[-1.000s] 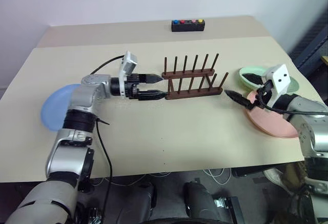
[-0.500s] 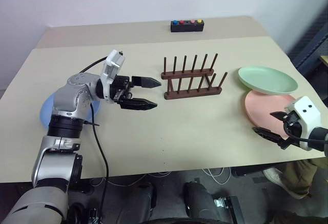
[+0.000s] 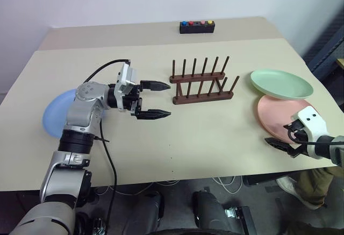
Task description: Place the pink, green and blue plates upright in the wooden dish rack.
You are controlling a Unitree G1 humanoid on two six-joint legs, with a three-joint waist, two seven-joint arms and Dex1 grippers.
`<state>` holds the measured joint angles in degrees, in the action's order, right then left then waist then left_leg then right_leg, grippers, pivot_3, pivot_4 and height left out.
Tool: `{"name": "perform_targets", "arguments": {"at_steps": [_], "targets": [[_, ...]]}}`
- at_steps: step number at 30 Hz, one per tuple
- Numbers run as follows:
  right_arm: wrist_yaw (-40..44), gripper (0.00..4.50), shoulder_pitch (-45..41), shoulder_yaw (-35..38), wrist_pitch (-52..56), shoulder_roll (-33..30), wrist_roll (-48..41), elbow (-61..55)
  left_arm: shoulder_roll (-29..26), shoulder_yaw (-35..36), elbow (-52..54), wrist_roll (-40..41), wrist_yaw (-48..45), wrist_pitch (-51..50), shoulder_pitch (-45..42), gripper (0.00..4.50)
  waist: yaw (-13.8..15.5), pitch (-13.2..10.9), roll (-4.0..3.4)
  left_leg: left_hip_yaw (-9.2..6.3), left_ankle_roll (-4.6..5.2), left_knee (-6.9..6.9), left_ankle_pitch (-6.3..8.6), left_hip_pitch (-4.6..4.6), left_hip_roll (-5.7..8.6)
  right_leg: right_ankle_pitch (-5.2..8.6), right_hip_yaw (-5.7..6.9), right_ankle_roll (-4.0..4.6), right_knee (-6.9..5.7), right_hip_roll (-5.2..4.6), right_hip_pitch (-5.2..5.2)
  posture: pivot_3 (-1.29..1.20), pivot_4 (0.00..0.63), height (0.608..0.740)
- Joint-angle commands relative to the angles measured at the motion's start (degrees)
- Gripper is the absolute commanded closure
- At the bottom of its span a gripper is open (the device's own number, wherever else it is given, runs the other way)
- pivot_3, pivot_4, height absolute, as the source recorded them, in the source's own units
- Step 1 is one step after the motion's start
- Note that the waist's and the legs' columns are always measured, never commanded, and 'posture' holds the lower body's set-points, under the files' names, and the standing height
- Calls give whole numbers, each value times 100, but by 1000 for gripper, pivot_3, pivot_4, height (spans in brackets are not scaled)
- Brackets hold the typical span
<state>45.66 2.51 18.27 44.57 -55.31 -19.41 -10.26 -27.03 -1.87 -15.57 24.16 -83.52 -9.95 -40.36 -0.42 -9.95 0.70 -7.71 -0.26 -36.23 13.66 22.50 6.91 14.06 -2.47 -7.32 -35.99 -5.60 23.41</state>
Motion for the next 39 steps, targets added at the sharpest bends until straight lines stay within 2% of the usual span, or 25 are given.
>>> {"name": "perform_targets", "arguments": {"at_steps": [1, 7, 8, 14, 17, 22, 26, 28, 31, 33, 35, 39], "targets": [[91, 1255, -11, -61, -124, -137, 99, 99, -49, 10, 178, 16, 50, 101, 18, 0, 0, 0, 0, 0, 0, 0, 0, 0, 0, 0, 0, 0, 0, 0, 0, 0, 150, 740], [197, 4293, -1, -14, -123, -181, 75, 75, -36, 4, 91, 3, 78, 165, -7, 0, -9, 0, 0, 0, 0, -1, 0, 0, 1, 0, 1, 0, -1, 1, 0, 0, 150, 740], [209, 4437, 15, -5, -132, -202, 87, 76, -33, -1, 67, -3, 77, 177, -22, 0, -6, 0, 0, 0, 0, -1, 0, -2, 0, 0, 1, 0, -1, 1, -1, 0, 150, 740], [570, 4437, 367, 462, 147, -469, -223, -562, 3, -48, -57, -19, 80, 210, -92, 0, 92, 0, 2, -2, 0, 1, 0, -2, 1, 0, 4, -1, 1, 1, -3, 0, 150, 740], [841, 4437, 451, 927, 641, -644, -631, -988, 7, -57, -100, -1, 87, 222, -113, 0, 107, 0, 2, -1, 1, 0, 0, -1, 1, 0, 3, -1, 1, 1, -2, 0, 150, 740], [1852, 4437, 548, 2073, 1826, -1166, -1845, -1735, 30, -70, -204, -8, 116, 303, -147, 0, 113, -1, 2, -2, 1, 0, 1, 0, -1, 1, 5, -1, 2, 1, -3, 0, 150, 740], [2170, 4437, 375, 2521, 2415, -1331, -2579, -1870, 44, -69, -247, 9, 136, 327, -167, 0, 118, -2, 5, -2, 2, 0, 2, 2, -5, 0, 7, -1, 11, -3, -6, 0, 150, 740], [2182, 4437, 9, 2687, 2656, -1302, -3114, -1841, 54, -59, -289, 10, 151, 346, -188, 0, 107, -3, 3, -1, 3, -1, 2, 4, -5, 0, 7, -1, 14, -4, -6, 0, 150, 740], [1668, 4437, -971, 2751, 2916, -1044, -3854, -1435, 78, -36, -347, 8, 199, 410, -218, 0, 100, -4, 4, 3, 2, 0, 2, 5, -12, -4, 6, 6, 20, -2, -5, 0, 150, 740], [1218, 4437, -1642, 2795, 2735, -738, -4088, -1037, 112, 12, -402, 22, 277, 430, -263, 0, 110, -4, 8, 3, 2, 2, 2, 7, -20, -8, 9, 13, 32, 1, -8, 0, 150, 740], [617, 4437, -2565, 2964, 2718, -390, -4891, -478, 114, 35, -393, 55, 301, 420, -275, 0, 108, -5, 6, 2, 2, 2, 2, 12, -28, -14, 14, 21, 51, 6, -10, 0, 150, 740], [-223, 4437, -3519, 2980, 2417, 45, -5571, 140, 138, 103, -394, 136, 353, 372, -320, 0, 115, -3, 5, 2, 3, 5, 2, 38, -28, -21, 15, 14, 55, 5, 14, 0, 150, 740]]}}
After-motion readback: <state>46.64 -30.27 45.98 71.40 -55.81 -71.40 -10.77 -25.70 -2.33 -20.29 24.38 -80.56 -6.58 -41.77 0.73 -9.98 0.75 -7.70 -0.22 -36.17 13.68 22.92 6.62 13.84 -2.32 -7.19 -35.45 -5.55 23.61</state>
